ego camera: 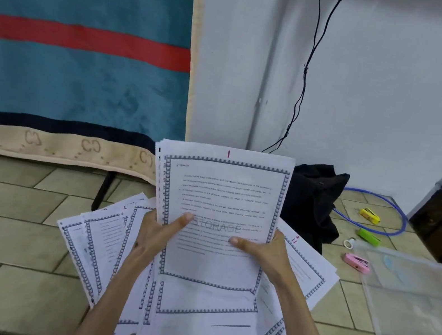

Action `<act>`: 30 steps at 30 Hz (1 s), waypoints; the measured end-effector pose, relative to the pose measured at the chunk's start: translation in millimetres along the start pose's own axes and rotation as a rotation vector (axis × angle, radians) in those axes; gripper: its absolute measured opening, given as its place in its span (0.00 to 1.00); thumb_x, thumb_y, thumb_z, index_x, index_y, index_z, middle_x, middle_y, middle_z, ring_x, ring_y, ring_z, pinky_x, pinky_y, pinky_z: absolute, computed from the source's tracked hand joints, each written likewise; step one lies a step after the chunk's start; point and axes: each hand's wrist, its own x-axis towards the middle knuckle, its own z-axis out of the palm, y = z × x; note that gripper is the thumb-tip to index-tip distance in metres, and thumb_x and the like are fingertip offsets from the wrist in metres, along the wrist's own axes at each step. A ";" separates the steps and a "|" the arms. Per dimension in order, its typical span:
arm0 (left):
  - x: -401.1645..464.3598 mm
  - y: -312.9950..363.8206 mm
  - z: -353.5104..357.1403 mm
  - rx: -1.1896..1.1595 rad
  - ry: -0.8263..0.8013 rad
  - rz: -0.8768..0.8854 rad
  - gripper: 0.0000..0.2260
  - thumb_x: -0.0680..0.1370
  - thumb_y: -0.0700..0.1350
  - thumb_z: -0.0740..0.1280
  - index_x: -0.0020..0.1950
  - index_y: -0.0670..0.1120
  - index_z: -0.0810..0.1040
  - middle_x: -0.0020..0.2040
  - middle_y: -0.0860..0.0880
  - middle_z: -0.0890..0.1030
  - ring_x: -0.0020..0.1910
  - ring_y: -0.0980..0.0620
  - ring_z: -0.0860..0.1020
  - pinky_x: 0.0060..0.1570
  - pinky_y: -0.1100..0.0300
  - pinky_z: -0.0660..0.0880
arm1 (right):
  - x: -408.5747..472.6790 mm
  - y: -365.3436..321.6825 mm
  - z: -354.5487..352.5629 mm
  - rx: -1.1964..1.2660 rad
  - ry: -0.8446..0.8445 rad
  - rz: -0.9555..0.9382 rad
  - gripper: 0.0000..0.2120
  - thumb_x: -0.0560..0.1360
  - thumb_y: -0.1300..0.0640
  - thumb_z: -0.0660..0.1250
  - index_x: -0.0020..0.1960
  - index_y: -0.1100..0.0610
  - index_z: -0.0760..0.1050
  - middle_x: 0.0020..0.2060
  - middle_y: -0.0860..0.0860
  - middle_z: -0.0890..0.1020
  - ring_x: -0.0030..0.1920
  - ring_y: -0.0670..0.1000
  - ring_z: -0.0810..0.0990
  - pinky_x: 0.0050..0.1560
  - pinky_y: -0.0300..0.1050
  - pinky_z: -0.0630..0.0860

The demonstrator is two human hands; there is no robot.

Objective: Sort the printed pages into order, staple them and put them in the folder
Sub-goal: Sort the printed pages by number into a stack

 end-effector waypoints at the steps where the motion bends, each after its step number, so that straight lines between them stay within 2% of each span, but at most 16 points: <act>1: -0.6 -1.5 0.3 -0.012 0.018 -0.009 0.12 0.70 0.44 0.73 0.53 0.47 0.81 0.46 0.52 0.84 0.49 0.52 0.81 0.50 0.55 0.80 | 0.0 -0.2 -0.2 -0.005 -0.008 -0.004 0.15 0.62 0.65 0.79 0.45 0.52 0.82 0.41 0.47 0.86 0.43 0.48 0.85 0.41 0.40 0.81; 3: -1.8 -2.1 -0.8 -0.033 0.063 -0.025 0.08 0.68 0.43 0.75 0.46 0.50 0.81 0.36 0.58 0.84 0.42 0.56 0.82 0.41 0.63 0.81 | -0.1 -2.3 -3.8 0.008 -0.026 -0.012 0.14 0.63 0.66 0.78 0.45 0.55 0.83 0.43 0.50 0.87 0.44 0.49 0.86 0.41 0.40 0.81; 5: -1.6 -1.1 -3.3 -0.028 0.070 -0.005 0.10 0.67 0.42 0.76 0.47 0.47 0.80 0.36 0.58 0.83 0.37 0.61 0.81 0.35 0.68 0.79 | 0.1 -6.7 -8.4 0.045 -0.041 -0.036 0.12 0.64 0.68 0.76 0.45 0.58 0.83 0.43 0.51 0.86 0.44 0.51 0.85 0.41 0.39 0.80; 7: -0.8 2.7 -4.3 -0.007 0.040 0.024 0.13 0.68 0.41 0.75 0.51 0.47 0.79 0.42 0.56 0.82 0.41 0.61 0.81 0.38 0.68 0.79 | 1.4 -11.7 -9.5 0.062 -0.063 -0.055 0.12 0.64 0.69 0.75 0.45 0.59 0.83 0.43 0.51 0.86 0.45 0.51 0.85 0.41 0.40 0.80; 9: -0.9 5.2 -2.5 -0.014 0.032 0.053 0.11 0.69 0.43 0.74 0.50 0.49 0.79 0.45 0.55 0.82 0.46 0.57 0.81 0.43 0.65 0.80 | 3.3 -16.9 -6.1 0.059 -0.060 -0.078 0.12 0.64 0.68 0.76 0.45 0.57 0.82 0.43 0.51 0.86 0.45 0.51 0.85 0.43 0.42 0.81; 11: -2.7 7.7 1.9 -0.054 0.089 0.065 0.08 0.70 0.44 0.73 0.47 0.51 0.78 0.44 0.55 0.81 0.47 0.54 0.80 0.47 0.60 0.79 | 5.3 -20.1 -3.0 0.053 -0.037 -0.109 0.14 0.64 0.67 0.76 0.47 0.57 0.82 0.44 0.51 0.86 0.46 0.51 0.85 0.45 0.44 0.82; 13: -5.3 7.1 6.9 -0.073 0.137 0.083 0.09 0.70 0.42 0.73 0.46 0.52 0.76 0.43 0.56 0.80 0.46 0.55 0.79 0.50 0.58 0.76 | 5.4 -20.0 -1.9 0.042 -0.031 -0.129 0.14 0.64 0.67 0.76 0.47 0.56 0.82 0.44 0.49 0.86 0.46 0.49 0.85 0.44 0.41 0.81; 15: -8.5 5.0 9.9 -0.073 0.117 0.087 0.11 0.70 0.41 0.73 0.45 0.54 0.76 0.43 0.58 0.79 0.45 0.59 0.78 0.50 0.60 0.75 | 4.5 -12.6 -2.5 0.022 -0.031 -0.122 0.14 0.65 0.67 0.76 0.47 0.54 0.82 0.43 0.47 0.86 0.45 0.47 0.85 0.42 0.37 0.80; 17: -8.6 -0.4 9.7 -0.068 0.064 0.047 0.11 0.70 0.41 0.73 0.43 0.56 0.76 0.42 0.60 0.79 0.45 0.58 0.78 0.51 0.59 0.74 | 4.0 -2.9 -3.8 0.005 -0.009 -0.088 0.13 0.65 0.66 0.76 0.45 0.52 0.82 0.41 0.45 0.86 0.45 0.46 0.85 0.41 0.35 0.79; 19: -6.5 -6.3 8.8 -0.057 0.033 0.016 0.11 0.70 0.41 0.73 0.43 0.56 0.76 0.41 0.60 0.79 0.47 0.55 0.78 0.54 0.58 0.74 | 4.5 6.6 -5.2 -0.031 0.005 -0.056 0.12 0.66 0.64 0.76 0.44 0.50 0.82 0.40 0.42 0.86 0.44 0.44 0.85 0.40 0.34 0.79; 23: -3.3 -16.5 11.5 -0.025 0.075 -0.003 0.10 0.68 0.44 0.75 0.43 0.54 0.76 0.40 0.59 0.79 0.45 0.55 0.78 0.52 0.58 0.75 | 5.5 20.6 -4.5 -0.047 0.031 -0.011 0.11 0.67 0.63 0.76 0.44 0.50 0.81 0.38 0.40 0.85 0.42 0.41 0.84 0.39 0.33 0.78; 27: 0.1 -30.8 10.1 -0.003 0.076 -0.112 0.15 0.67 0.47 0.76 0.50 0.47 0.76 0.42 0.55 0.79 0.48 0.50 0.78 0.56 0.54 0.76 | 5.4 39.1 -5.1 -0.096 0.000 0.069 0.12 0.67 0.63 0.76 0.49 0.54 0.81 0.44 0.45 0.85 0.44 0.43 0.84 0.42 0.35 0.79; 30: -1.8 -44.4 8.8 0.021 0.043 -0.173 0.16 0.67 0.45 0.77 0.50 0.47 0.76 0.42 0.53 0.79 0.50 0.49 0.78 0.56 0.57 0.74 | 3.7 56.2 -6.9 -0.146 -0.038 0.157 0.16 0.67 0.63 0.76 0.54 0.56 0.79 0.46 0.46 0.84 0.45 0.43 0.84 0.42 0.35 0.79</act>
